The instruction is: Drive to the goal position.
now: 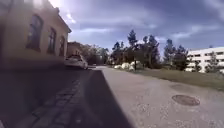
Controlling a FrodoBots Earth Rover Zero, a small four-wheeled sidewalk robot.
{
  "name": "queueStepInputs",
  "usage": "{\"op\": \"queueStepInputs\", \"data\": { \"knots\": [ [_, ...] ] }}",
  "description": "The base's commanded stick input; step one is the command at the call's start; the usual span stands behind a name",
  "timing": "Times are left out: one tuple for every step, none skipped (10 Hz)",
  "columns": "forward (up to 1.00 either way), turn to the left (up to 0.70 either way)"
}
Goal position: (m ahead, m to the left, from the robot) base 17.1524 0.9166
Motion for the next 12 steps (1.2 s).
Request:
{"op": "queueStepInputs", "data": {
  "knots": [
    [0.70,0.07],
    [0.70,0.07],
    [0.70,0.07],
    [0.70,0.07],
    [0.70,0.07],
    [0.70,0.07],
    [0.70,0.07],
    [0.70,0.07],
    [0.70,0.07],
    [0.70,0.07],
    [0.70,-0.08],
    [0.70,-0.25]
  ]
}}
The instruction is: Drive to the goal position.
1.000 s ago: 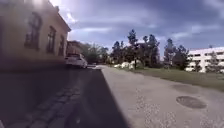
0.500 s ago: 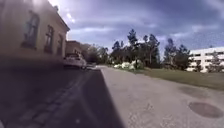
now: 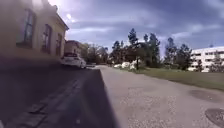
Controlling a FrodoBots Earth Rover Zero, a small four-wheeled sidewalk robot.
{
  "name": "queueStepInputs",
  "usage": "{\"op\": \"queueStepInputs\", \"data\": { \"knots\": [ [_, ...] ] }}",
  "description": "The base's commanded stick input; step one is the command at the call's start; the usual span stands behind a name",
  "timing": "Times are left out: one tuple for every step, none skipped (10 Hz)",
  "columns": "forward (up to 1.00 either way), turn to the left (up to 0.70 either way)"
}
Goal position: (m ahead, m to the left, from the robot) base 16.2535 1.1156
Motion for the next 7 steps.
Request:
{"op": "queueStepInputs", "data": {
  "knots": [
    [0.70,-0.28],
    [0.70,-0.28],
    [0.70,-0.20],
    [0.70,-0.05],
    [0.70,0.07],
    [0.70,0.07],
    [0.70,0.07]
  ]
}}
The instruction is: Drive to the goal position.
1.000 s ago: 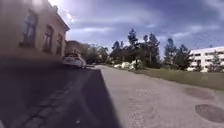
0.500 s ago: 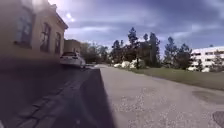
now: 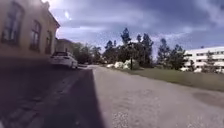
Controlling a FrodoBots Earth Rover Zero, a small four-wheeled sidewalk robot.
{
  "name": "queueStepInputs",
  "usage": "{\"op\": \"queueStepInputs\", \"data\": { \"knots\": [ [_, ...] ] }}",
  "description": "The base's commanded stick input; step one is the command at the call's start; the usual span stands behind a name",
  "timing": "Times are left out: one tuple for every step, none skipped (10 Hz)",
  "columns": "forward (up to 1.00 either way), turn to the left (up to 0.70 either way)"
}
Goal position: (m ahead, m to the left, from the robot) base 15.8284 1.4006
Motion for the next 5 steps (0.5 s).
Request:
{"op": "queueStepInputs", "data": {
  "knots": [
    [0.70,0.07],
    [0.70,0.07],
    [0.70,0.07],
    [0.70,0.07],
    [0.70,0.07]
  ]
}}
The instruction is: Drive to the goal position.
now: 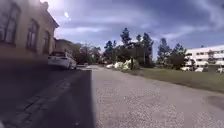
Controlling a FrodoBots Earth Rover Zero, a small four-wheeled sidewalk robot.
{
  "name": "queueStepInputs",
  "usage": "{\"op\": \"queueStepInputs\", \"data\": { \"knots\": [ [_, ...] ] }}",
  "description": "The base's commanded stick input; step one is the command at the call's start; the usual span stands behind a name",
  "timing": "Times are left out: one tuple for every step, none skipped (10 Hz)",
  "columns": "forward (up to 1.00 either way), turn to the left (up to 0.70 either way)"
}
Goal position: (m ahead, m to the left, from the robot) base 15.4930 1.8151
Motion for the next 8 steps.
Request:
{"op": "queueStepInputs", "data": {
  "knots": [
    [0.70,0.07],
    [0.70,0.07],
    [0.70,0.07],
    [0.70,0.07],
    [0.70,0.07],
    [0.70,0.07],
    [0.70,0.07],
    [0.70,0.07]
  ]
}}
